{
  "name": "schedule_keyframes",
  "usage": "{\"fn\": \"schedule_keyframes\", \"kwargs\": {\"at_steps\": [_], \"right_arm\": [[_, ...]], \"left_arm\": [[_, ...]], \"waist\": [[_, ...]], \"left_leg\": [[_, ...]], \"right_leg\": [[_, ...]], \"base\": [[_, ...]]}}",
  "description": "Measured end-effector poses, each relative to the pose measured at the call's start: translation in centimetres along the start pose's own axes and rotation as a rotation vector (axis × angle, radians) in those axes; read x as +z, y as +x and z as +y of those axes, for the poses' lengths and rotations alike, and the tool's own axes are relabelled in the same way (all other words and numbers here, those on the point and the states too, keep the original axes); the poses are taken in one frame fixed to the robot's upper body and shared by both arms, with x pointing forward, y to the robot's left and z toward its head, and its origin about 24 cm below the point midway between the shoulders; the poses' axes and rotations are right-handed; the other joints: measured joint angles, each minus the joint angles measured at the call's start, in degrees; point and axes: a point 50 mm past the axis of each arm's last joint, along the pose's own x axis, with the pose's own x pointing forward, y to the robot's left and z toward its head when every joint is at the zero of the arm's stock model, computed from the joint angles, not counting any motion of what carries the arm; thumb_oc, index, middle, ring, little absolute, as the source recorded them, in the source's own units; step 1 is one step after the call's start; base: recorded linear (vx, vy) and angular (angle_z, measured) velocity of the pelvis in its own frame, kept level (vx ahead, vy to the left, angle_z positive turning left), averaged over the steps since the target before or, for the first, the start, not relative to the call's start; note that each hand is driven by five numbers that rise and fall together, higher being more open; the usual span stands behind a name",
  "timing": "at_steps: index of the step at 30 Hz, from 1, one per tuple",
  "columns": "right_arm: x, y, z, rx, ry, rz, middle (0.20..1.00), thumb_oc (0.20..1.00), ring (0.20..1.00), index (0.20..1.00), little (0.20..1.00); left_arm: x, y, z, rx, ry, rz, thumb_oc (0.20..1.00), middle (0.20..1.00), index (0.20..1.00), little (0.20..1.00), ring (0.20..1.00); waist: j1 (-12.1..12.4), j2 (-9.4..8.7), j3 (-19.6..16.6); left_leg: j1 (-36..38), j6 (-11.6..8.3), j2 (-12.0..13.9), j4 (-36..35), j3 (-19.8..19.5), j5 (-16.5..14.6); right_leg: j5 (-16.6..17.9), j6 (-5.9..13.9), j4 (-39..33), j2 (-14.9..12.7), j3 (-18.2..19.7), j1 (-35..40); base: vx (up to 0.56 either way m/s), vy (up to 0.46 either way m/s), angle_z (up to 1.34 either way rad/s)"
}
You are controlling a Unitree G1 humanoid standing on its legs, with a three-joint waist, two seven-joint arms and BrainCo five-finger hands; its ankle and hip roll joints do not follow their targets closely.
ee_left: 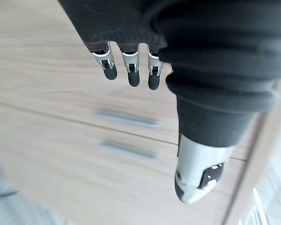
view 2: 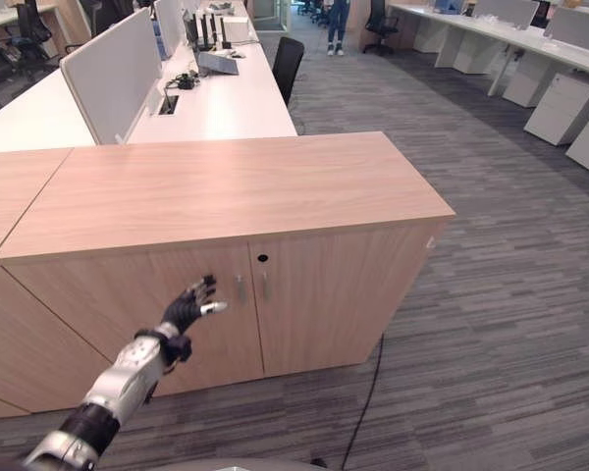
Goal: Put the empty folder in the office cabinet
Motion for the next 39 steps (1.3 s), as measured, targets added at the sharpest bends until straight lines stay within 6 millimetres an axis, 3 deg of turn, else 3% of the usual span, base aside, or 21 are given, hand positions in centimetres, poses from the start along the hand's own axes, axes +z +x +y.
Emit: {"fn": "schedule_keyframes", "kwargs": {"at_steps": [4,8,13,21,25,32,35,39], "right_arm": [[-0.2,0.0,0.0,0.0,0.011,0.006,1.0,1.0,1.0,1.0,1.0],[0.2,0.0,-0.2,-0.004,0.006,-0.005,1.0,1.0,1.0,1.0,1.0],[0.7,0.0,-0.3,-0.005,-0.001,-0.009,1.0,1.0,1.0,1.0,1.0],[0.9,0.0,-0.3,-0.005,-0.004,-0.015,1.0,1.0,1.0,1.0,1.0],[0.7,0.0,-0.3,-0.007,0.026,-0.011,1.0,1.0,1.0,1.0,1.0],[0.3,0.0,-0.3,-0.054,0.139,-0.019,1.0,1.0,1.0,1.0,1.0],[0.4,0.0,-0.7,-0.078,0.157,-0.028,1.0,1.0,1.0,1.0,1.0],[0.4,0.0,-0.5,-0.075,0.157,-0.039,1.0,1.0,1.0,1.0,1.0]], "left_arm": [[-3.7,-2.7,-0.4,-0.059,-0.065,0.116,1.0,1.0,1.0,1.0,1.0],[-5.5,-4.7,0.5,-0.104,-0.046,0.205,1.0,1.0,1.0,1.0,1.0],[-7.6,-5.7,1.7,-0.136,-0.036,0.331,1.0,1.0,1.0,1.0,1.0],[-13.4,-7.8,3.3,0.052,-0.097,0.566,1.0,1.0,1.0,1.0,1.0],[-16.3,-9.5,3.9,0.16,-0.026,0.726,1.0,1.0,1.0,1.0,1.0],[-16.6,-10.4,5.1,0.3,0.194,0.73,1.0,1.0,1.0,1.0,1.0],[-17.8,-11.7,5.5,0.298,0.215,0.842,1.0,1.0,1.0,1.0,1.0],[-17.8,-12.1,5.9,0.295,0.228,0.859,1.0,1.0,1.0,1.0,1.0]], "waist": [[2.37,-0.03,0.03],[3.42,0.06,0.04],[3.78,0.02,-0.11],[3.6,0.0,-0.82],[3.45,-0.05,-0.67],[3.83,-0.65,-0.17],[3.53,-0.89,-0.17],[3.66,-1.21,-0.04]], "left_leg": [[-0.08,-0.04,-0.02,0.0,-0.35,-0.08],[-0.1,-0.42,-0.07,0.0,-1.04,-0.27],[-0.52,-0.45,-0.14,0.0,-1.12,-0.24],[-1.02,-0.05,-0.46,0.01,-1.19,0.0],[-1.07,-0.02,-0.66,0.02,-1.22,-0.06],[-1.75,-0.36,-0.52,0.02,-1.87,-0.26],[-1.73,-0.38,-0.49,0.04,-2.07,-0.25],[-1.6,-0.07,-0.54,0.14,-2.2,-0.04]], "right_leg": [[-0.19,0.09,0.0,-0.07,-0.25,0.09],[-0.36,0.1,0.0,-0.13,-0.81,0.17],[-0.35,0.11,0.0,-0.18,-0.85,0.04],[-0.3,0.16,0.0,-0.39,-0.82,-0.5],[-0.31,0.17,0.01,-0.42,-0.82,-0.55],[-0.48,0.2,0.0,-0.49,-1.48,-0.52],[-0.6,0.24,0.0,-0.46,-1.81,-0.51],[-0.63,0.26,0.0,-0.41,-1.75,-0.58]], "base": [[-0.01,0.019,0.07],[-0.01,0.025,0.1],[-0.01,0.021,0.01],[-0.02,0.048,0.0],[0.0,0.008,0.0],[0.0,-0.017,0.04],[0.0,-0.003,0.03],[0.0,-0.01,0.02]]}}
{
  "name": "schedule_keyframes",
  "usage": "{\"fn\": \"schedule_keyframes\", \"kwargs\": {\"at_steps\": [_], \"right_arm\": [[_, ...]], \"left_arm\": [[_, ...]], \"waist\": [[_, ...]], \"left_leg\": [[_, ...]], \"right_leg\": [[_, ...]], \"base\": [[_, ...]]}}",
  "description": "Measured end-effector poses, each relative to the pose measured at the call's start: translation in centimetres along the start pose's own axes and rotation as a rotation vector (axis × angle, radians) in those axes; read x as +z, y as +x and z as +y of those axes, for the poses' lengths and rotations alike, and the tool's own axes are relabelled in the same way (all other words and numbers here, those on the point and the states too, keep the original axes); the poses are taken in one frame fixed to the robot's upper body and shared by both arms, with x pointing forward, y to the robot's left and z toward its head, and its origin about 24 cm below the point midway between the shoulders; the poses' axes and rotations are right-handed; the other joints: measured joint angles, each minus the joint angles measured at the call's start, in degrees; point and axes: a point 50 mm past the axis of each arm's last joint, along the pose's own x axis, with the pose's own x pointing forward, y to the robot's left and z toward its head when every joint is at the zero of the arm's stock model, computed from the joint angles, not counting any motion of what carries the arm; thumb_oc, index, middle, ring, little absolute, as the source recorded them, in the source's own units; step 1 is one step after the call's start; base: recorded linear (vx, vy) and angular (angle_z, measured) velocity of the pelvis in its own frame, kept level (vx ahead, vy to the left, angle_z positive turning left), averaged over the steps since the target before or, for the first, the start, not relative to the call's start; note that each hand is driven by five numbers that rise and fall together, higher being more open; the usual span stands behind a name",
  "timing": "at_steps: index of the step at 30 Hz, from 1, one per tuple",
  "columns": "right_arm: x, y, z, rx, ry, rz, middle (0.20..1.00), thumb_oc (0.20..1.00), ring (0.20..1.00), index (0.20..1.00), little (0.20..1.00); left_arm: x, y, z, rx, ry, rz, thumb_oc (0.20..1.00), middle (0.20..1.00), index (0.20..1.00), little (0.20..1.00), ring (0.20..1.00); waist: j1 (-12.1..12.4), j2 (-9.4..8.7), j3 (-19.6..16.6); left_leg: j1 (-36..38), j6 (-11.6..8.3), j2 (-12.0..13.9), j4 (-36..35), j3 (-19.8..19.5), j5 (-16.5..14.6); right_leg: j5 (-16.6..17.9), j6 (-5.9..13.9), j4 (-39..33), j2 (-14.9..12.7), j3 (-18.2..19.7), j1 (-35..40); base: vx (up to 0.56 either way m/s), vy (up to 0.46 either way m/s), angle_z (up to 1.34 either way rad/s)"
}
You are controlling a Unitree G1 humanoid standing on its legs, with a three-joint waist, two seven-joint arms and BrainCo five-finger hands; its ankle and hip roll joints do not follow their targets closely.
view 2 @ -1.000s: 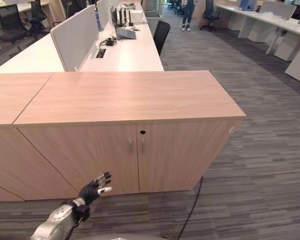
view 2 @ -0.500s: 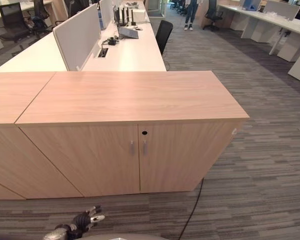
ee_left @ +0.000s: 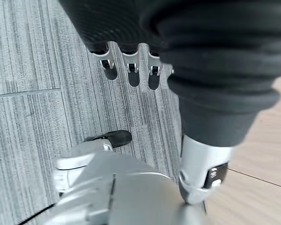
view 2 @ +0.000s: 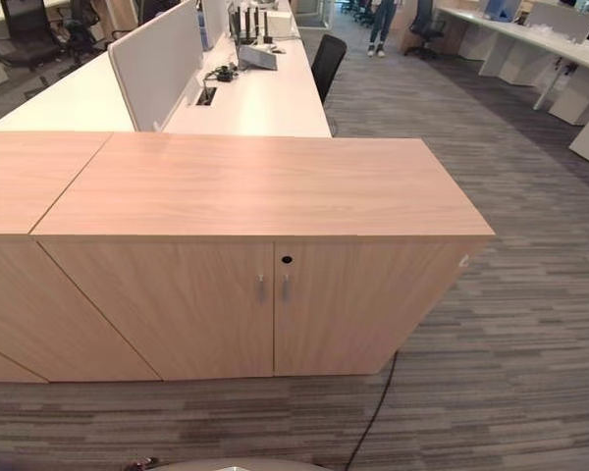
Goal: Put the empty folder in the office cabinet
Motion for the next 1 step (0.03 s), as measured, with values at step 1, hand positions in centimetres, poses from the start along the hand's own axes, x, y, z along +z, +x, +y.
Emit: {"fn": "schedule_keyframes", "kwargs": {"at_steps": [1], "right_arm": [[0.1,0.0,0.05,0.001,0.0,-0.005,1.0,1.0,1.0,1.0,1.0]], "left_arm": [[0.07,0.01,0.02,0.002,0.015,-0.002,1.0,1.0,1.0,1.0,1.0]], "waist": [[0.0,0.08,0.08]], "left_leg": [[0.05,0.03,-0.03,-0.04,0.01,-0.01]], "right_leg": [[0.0,0.0,0.0,-0.01,0.01,0.05]], "base": [[0.0,0.0,0.0]]}}
